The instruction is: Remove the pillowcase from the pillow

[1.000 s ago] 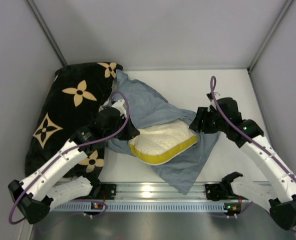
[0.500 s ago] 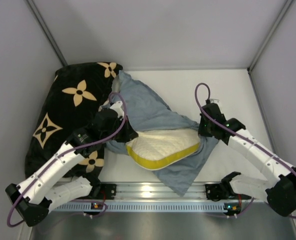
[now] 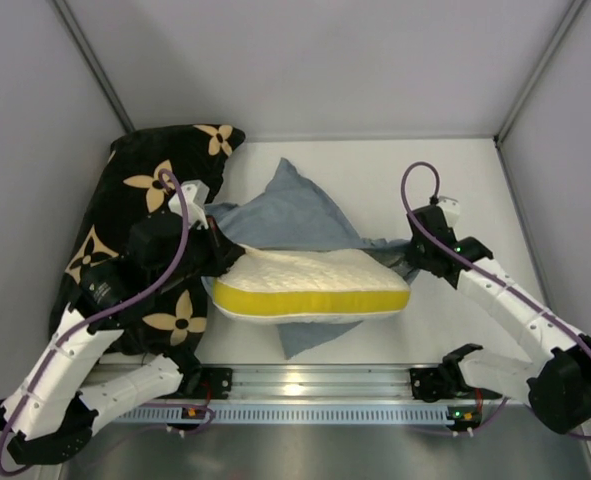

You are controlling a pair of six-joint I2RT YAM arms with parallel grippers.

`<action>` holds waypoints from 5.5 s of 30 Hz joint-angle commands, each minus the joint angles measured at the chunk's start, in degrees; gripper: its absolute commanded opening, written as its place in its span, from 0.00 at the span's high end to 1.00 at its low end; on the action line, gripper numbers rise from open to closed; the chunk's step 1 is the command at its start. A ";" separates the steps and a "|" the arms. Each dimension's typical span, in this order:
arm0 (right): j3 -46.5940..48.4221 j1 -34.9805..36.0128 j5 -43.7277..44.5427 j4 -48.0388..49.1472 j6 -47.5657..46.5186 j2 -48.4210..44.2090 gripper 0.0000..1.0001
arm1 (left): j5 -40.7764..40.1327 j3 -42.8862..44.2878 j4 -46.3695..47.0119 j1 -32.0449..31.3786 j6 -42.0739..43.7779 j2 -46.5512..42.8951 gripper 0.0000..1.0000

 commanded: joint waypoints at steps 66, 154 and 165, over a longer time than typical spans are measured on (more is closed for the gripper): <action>-13.95 -2.34 -46.16 2.11 13.61 -24.57 0.37 | 18.41 -6.08 45.84 -2.13 -5.51 39.38 1.00; 14.17 -3.57 -14.00 -13.44 4.03 -36.96 1.00 | -11.11 -1.51 31.35 13.33 -0.68 56.59 0.01; 18.31 -3.57 -14.52 -13.88 3.77 -35.82 1.00 | -15.69 0.25 30.11 13.86 -0.59 62.40 0.07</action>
